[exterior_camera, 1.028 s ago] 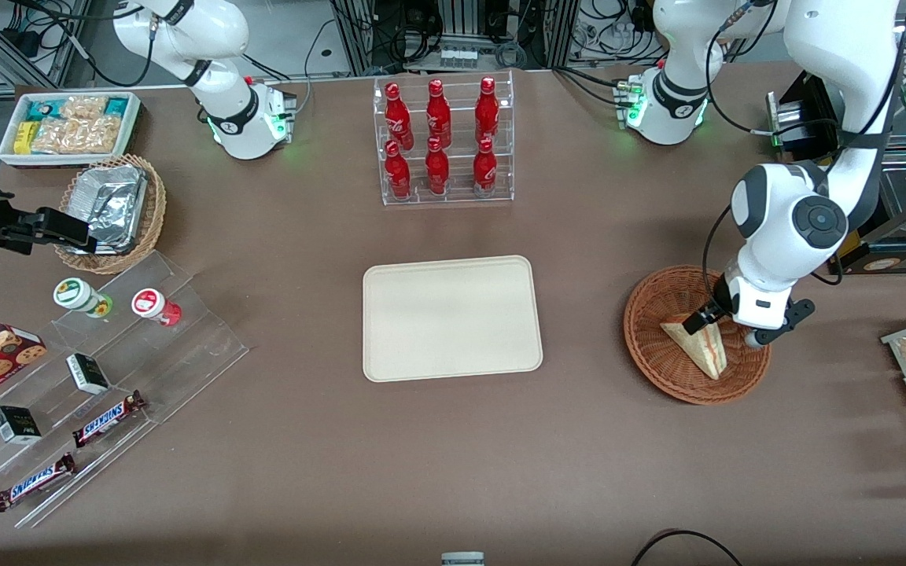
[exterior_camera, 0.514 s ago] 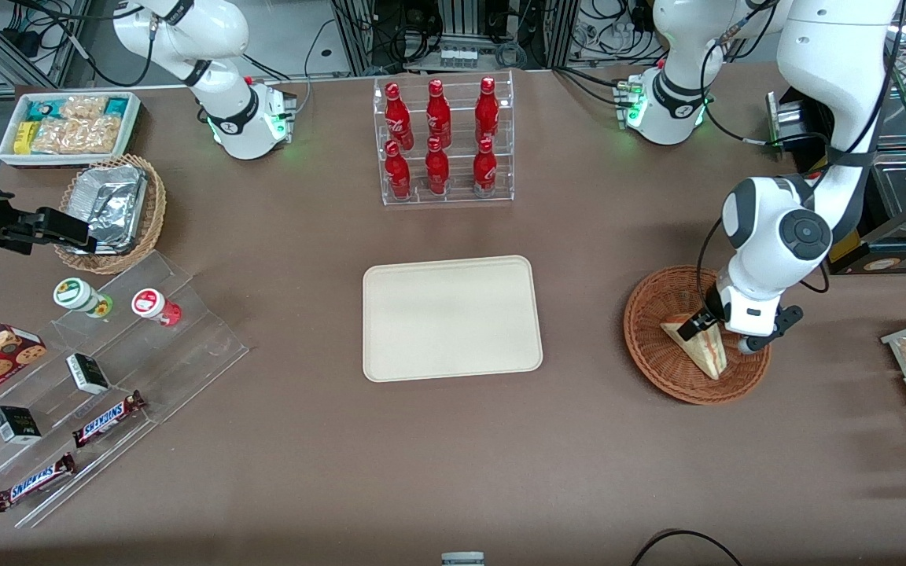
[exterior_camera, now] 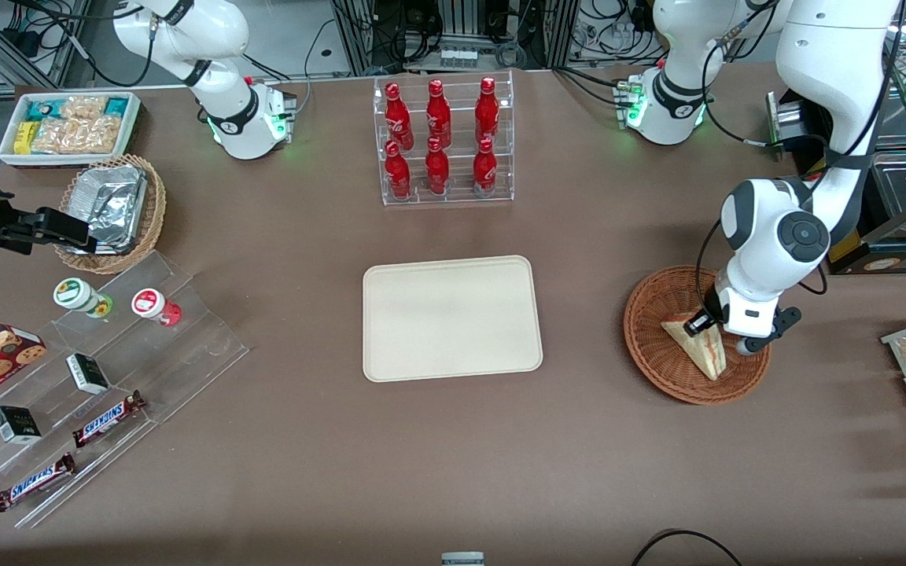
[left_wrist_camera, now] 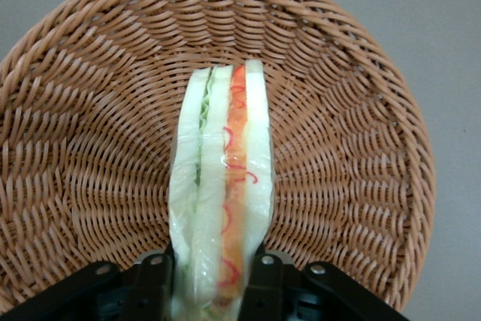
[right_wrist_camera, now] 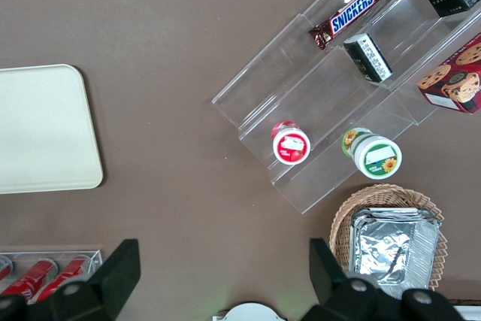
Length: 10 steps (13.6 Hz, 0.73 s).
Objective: Place sandwich from basket to tray
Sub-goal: 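Lift the sandwich and carry it with the left gripper over the tray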
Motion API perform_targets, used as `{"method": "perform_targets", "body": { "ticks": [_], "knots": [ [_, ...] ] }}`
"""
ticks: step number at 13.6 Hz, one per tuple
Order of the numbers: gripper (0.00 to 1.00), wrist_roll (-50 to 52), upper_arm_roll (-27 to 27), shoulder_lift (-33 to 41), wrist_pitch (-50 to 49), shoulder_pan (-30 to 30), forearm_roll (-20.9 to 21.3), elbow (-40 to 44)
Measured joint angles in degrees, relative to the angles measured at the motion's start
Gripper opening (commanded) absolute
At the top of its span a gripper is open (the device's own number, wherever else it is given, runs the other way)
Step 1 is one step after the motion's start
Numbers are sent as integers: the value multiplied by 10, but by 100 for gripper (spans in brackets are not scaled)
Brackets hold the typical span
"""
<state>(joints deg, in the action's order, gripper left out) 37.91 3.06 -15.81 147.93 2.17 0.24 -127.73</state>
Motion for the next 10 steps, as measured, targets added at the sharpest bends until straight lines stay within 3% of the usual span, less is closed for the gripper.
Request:
{"method": "perform_targets", "body": {
  "ticks": [2, 5, 8, 10],
  "knots": [
    [0, -1, 3, 15, -22, 2, 2, 7],
    [0, -1, 33, 75, -154, 4, 3, 52],
    [0, -1, 94, 121, -320, 6, 3, 147],
    [0, 2, 153, 122, -366, 8, 3, 197]
  ]
}}
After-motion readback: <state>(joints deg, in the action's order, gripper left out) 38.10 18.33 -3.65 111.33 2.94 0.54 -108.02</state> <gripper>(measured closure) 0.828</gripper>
